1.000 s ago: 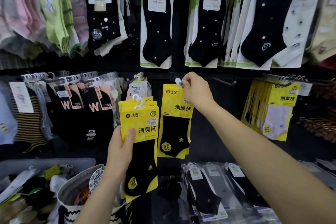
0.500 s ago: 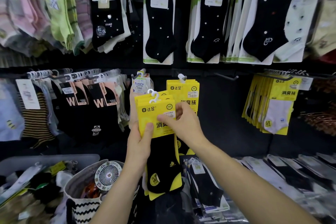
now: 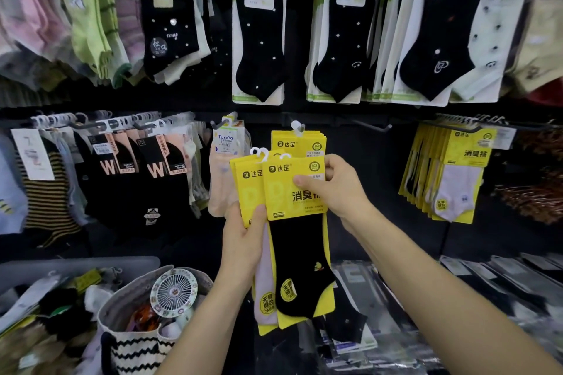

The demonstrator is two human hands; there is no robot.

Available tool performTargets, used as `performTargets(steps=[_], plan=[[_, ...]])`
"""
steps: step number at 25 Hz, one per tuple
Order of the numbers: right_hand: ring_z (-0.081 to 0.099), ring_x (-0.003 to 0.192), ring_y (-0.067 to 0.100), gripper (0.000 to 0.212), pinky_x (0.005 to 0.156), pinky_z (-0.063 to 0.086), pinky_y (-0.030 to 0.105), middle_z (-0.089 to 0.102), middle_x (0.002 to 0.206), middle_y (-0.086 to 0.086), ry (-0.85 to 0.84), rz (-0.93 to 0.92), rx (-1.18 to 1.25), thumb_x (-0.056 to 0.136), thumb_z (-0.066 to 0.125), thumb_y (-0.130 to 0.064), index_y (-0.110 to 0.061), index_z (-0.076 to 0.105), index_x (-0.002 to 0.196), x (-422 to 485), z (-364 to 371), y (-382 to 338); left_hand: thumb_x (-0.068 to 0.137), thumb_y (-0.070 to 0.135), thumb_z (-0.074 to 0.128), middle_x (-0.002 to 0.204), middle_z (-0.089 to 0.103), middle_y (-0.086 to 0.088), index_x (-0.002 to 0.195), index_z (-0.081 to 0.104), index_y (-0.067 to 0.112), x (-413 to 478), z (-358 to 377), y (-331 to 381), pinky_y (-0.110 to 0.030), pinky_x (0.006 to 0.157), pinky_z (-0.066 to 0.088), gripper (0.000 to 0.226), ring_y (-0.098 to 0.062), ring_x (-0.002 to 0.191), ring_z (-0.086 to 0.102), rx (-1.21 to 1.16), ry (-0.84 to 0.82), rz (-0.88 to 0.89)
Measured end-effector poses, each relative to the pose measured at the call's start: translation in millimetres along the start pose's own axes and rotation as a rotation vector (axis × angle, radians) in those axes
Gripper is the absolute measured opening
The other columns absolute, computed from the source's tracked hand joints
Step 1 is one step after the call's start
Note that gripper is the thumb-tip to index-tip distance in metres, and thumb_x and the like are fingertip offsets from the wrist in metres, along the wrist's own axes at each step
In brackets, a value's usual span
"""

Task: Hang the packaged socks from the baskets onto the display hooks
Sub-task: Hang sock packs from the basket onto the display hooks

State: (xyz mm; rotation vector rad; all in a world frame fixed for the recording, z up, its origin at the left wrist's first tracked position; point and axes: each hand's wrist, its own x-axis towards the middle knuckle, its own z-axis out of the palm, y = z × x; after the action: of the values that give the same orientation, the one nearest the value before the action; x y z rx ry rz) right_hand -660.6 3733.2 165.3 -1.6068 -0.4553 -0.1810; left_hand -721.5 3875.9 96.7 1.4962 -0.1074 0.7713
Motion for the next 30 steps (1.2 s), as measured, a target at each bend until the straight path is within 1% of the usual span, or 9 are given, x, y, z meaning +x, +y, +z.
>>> performTargets(steps=[2,5,8,10,13,17,20,26,30], plan=[[0.069,0.079,0.009,0.029,0.063,0.056,0.023,0.071,0.088,-0.003,0.023,0.004,-0.047,0.074,0.078,-0.015,-0.022,0.054,0.088,2,-3,-1,0.094,0.014,0.052,0.106,0.066,0.003,0.112,0.055,0.019,-1,3,-2,-0.031,0.083,0.054,0.019,-0.011,0.098,0.064,-0.025,0.002,-0.051],[0.069,0.082,0.011,0.026,0.066,0.055,0.022,0.071,0.090,-0.002,-0.050,0.021,-0.078,0.074,0.078,-0.017,-0.021,0.057,0.087,3,-9,0,0.089,0.009,0.059,0.097,0.065,0.009,0.098,0.054,0.031,-1,3,-3,-0.010,0.066,0.050,0.024,0.001,0.085,0.065,-0.002,0.022,-0.055],[0.064,0.081,0.009,0.006,0.068,0.051,0.015,0.069,0.087,-0.004,-0.086,-0.034,-0.101,0.080,0.072,-0.022,-0.021,0.066,0.081,7,-16,-10,0.088,0.008,0.061,0.094,0.063,0.013,0.094,0.052,0.034,-2,3,-5,-0.010,0.067,0.049,0.028,0.002,0.085,0.063,0.070,-0.009,-0.050],[0.060,0.073,0.005,0.010,0.061,0.048,0.010,0.066,0.079,-0.006,-0.124,-0.063,-0.173,0.084,0.068,-0.020,-0.021,0.068,0.074,10,-19,-18,0.087,0.005,0.061,0.093,0.063,0.015,0.094,0.053,0.033,-2,3,-6,-0.008,0.067,0.048,0.030,0.009,0.080,0.063,0.073,-0.026,-0.040],[0.051,0.066,0.004,0.017,0.057,0.043,0.016,0.056,0.076,-0.013,-0.148,-0.112,-0.448,0.091,0.058,-0.021,-0.018,0.062,0.074,15,-19,-24,0.088,0.004,0.060,0.092,0.064,0.015,0.095,0.055,0.030,-2,3,-5,-0.006,0.065,0.048,0.028,0.012,0.078,0.062,0.070,-0.049,-0.037],[0.041,0.057,0.009,0.016,0.047,0.037,0.018,0.048,0.070,-0.013,0.047,-0.161,-0.542,0.096,0.046,-0.021,-0.013,0.056,0.086,33,-18,-32,0.090,0.009,0.058,0.094,0.063,0.018,0.100,0.055,0.032,3,-6,-4,-0.007,0.066,0.047,0.026,0.006,0.086,0.062,0.087,0.047,-0.014],[0.043,0.055,0.006,0.016,0.038,0.035,0.011,0.050,0.071,-0.010,0.150,-0.188,-0.530,0.095,0.046,-0.020,-0.016,0.057,0.084,51,-14,-48,0.091,0.012,0.057,0.102,0.062,0.014,0.113,0.054,0.021,8,-17,-3,-0.009,0.069,0.045,0.024,0.002,0.094,0.060,0.114,0.137,-0.010],[0.059,0.080,0.014,0.016,0.074,0.052,0.035,0.064,0.088,-0.005,0.142,-0.166,-0.616,0.093,0.050,-0.021,-0.019,0.062,0.083,69,5,-49,0.090,0.018,0.060,0.092,0.060,0.015,0.102,0.055,0.021,12,-38,0,-0.009,0.058,0.041,0.013,0.007,0.077,0.058,0.141,0.290,-0.036],[0.059,0.090,0.016,0.011,0.087,0.050,0.044,0.063,0.091,-0.005,0.241,-0.200,-0.603,0.090,0.056,-0.026,-0.024,0.064,0.084,65,3,-44,0.087,0.019,0.063,0.087,0.061,0.017,0.092,0.056,0.027,11,-40,5,-0.008,0.056,0.043,0.011,0.010,0.073,0.060,0.133,0.275,-0.053]])
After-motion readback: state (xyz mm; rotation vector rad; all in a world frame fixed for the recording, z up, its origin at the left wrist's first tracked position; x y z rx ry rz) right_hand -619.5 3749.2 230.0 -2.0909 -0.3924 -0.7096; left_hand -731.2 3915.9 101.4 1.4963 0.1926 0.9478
